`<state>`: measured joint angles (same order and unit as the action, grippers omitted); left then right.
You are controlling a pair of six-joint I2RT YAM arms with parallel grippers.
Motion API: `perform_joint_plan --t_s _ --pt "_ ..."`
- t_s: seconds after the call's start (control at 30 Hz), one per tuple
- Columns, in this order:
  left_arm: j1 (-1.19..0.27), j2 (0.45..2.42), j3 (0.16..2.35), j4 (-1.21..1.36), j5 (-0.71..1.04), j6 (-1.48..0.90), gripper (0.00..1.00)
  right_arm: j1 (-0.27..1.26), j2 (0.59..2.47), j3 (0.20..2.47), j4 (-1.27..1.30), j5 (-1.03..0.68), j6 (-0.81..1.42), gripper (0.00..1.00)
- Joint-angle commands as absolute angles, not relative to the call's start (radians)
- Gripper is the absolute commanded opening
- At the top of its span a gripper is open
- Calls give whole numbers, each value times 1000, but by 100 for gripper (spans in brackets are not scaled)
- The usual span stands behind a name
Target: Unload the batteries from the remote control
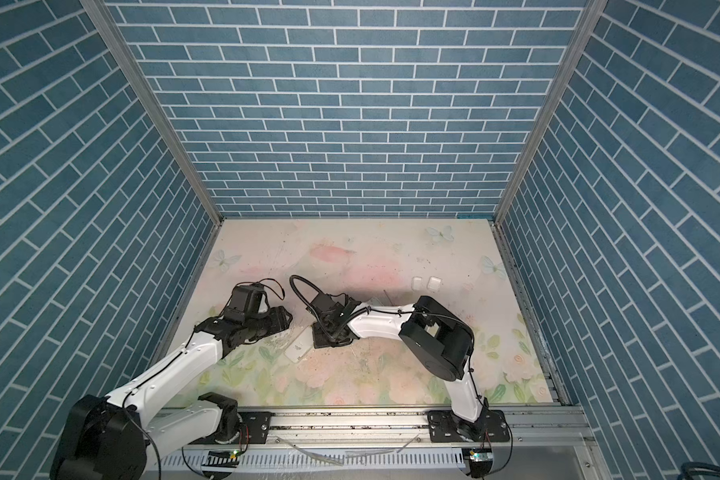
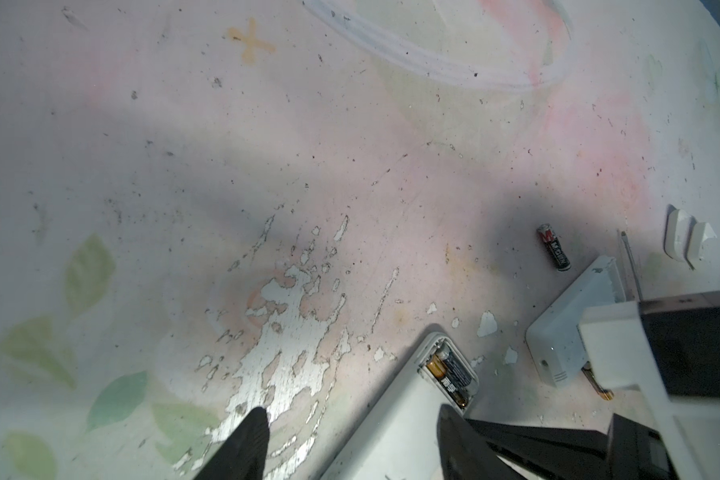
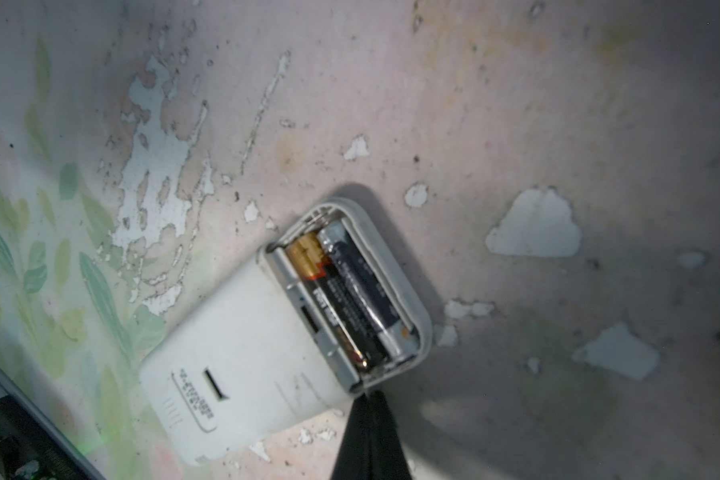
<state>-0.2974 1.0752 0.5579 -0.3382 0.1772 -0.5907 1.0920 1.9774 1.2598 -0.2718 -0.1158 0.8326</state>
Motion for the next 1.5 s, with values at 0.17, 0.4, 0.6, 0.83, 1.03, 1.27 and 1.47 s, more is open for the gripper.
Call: perform_joint_plan --t_s 0.17,0.4,0.6,0.83,1.03,1.27,1.47 --pt "-291 1047 536 -341 201 -578 70 1055 1812 1214 -439 -5 805 9" --pt "-293 1081 578 -385 221 -536 70 986 1658 1147 -577 57 744 25" --pt "-293 1064 577 -401 225 -530 70 899 1579 1091 -636 107 706 38" --pt "-294 1061 596 -383 253 -567 70 772 1552 1022 -641 134 626 43" --pt "-295 1057 619 -383 249 -581 70 702 1542 990 -632 141 571 48" --pt "-294 1071 611 -367 245 -602 71 635 1570 986 -590 81 502 51" --pt "-294 1080 600 -348 245 -617 70 607 1605 973 -562 56 494 51"
